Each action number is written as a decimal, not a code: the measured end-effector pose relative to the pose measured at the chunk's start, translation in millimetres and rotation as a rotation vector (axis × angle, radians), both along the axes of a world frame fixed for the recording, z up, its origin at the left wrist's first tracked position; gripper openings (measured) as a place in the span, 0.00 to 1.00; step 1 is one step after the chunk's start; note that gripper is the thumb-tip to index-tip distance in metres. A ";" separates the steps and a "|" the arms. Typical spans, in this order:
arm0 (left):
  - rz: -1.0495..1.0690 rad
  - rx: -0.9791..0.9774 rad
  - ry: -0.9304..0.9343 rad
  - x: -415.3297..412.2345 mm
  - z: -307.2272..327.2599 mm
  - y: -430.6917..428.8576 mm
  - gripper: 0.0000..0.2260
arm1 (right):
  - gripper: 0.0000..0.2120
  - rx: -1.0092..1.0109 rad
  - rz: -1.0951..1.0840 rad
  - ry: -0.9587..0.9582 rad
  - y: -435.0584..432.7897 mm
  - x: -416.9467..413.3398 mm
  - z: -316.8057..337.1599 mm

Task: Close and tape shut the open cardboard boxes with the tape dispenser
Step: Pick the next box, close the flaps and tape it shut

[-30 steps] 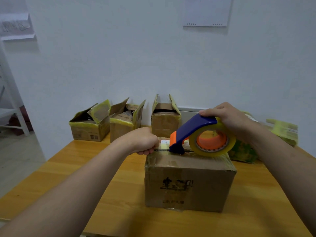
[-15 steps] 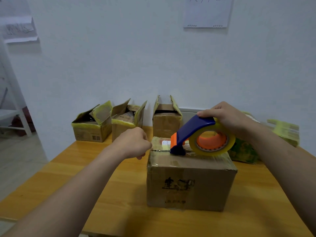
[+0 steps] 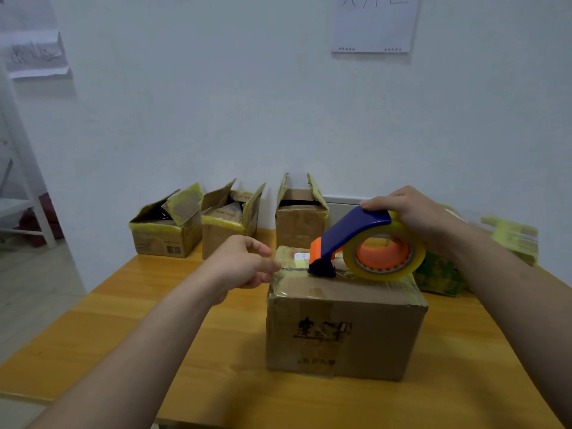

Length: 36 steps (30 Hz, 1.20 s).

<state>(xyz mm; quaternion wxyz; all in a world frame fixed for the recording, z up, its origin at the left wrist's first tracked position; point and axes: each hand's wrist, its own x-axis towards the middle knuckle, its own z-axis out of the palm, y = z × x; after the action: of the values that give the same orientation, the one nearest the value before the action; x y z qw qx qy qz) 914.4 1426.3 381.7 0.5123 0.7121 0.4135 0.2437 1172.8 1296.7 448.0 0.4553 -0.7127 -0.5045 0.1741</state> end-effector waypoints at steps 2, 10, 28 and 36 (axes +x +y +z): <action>-0.002 -0.079 -0.036 -0.2 -1.2 0.3 0.14 | 0.20 0.003 -0.003 0.003 0.3 -0.4 -1.4; 0.016 -0.136 -0.081 0.3 1.9 0.3 0.18 | 0.20 0.008 -0.013 0.018 -1.4 -0.6 -2.2; 0.015 0.075 0.010 8.7 3.8 -3.8 0.17 | 0.21 0.049 -0.017 0.017 -7.9 -0.7 -2.2; 0.058 0.277 0.091 19.9 1.5 -4.6 0.11 | 0.19 0.045 -0.029 0.022 -6.5 -1.4 -3.6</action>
<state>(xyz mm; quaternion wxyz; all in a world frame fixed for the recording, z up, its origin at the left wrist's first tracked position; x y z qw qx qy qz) 934.3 1421.8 383.2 0.3829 0.7740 0.4190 0.2806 1171.5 1290.2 444.3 0.4792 -0.7076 -0.4928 0.1638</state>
